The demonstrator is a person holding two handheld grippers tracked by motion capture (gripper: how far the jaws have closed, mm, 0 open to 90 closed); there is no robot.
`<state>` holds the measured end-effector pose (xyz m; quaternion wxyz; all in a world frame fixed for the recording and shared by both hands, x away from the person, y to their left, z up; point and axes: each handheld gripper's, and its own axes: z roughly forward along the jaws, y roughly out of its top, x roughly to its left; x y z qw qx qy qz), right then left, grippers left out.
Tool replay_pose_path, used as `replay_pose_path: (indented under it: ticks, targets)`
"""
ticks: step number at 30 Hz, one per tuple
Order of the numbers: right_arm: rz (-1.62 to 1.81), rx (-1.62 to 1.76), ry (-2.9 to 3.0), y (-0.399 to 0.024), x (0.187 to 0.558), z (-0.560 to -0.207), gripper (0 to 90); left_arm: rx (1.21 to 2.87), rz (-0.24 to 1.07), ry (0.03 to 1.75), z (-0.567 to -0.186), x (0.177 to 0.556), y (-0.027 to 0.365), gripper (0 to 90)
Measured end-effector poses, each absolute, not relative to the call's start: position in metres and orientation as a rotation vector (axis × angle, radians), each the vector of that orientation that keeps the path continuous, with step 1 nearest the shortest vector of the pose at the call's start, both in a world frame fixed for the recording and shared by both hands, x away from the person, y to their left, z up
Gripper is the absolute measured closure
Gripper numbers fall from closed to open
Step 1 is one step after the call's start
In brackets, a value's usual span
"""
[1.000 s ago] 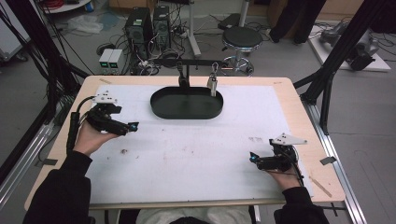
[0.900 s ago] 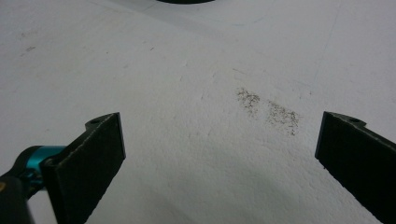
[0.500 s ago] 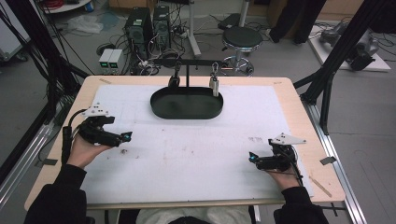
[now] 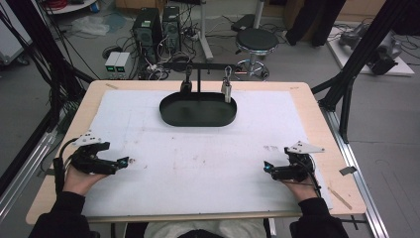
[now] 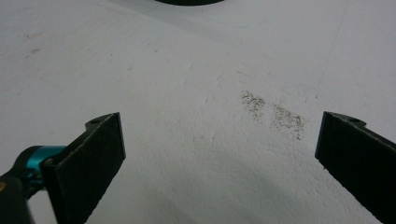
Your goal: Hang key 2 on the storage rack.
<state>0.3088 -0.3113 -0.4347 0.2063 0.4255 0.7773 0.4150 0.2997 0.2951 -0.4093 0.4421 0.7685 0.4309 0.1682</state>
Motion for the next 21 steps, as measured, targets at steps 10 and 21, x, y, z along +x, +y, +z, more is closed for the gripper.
replay_pose_path:
  ticks: [10,21]
  targets:
    - [1.152,1.187,2.169,-0.311,0.309,-0.435,0.7,1.884,0.465,1.105,-0.421,0.283,0.313,1.7]
    - [1.138,1.178,2.181,-0.311,0.309,-0.437,0.7,1.915,0.441,1.111,-0.435,0.279,0.311,1.7]
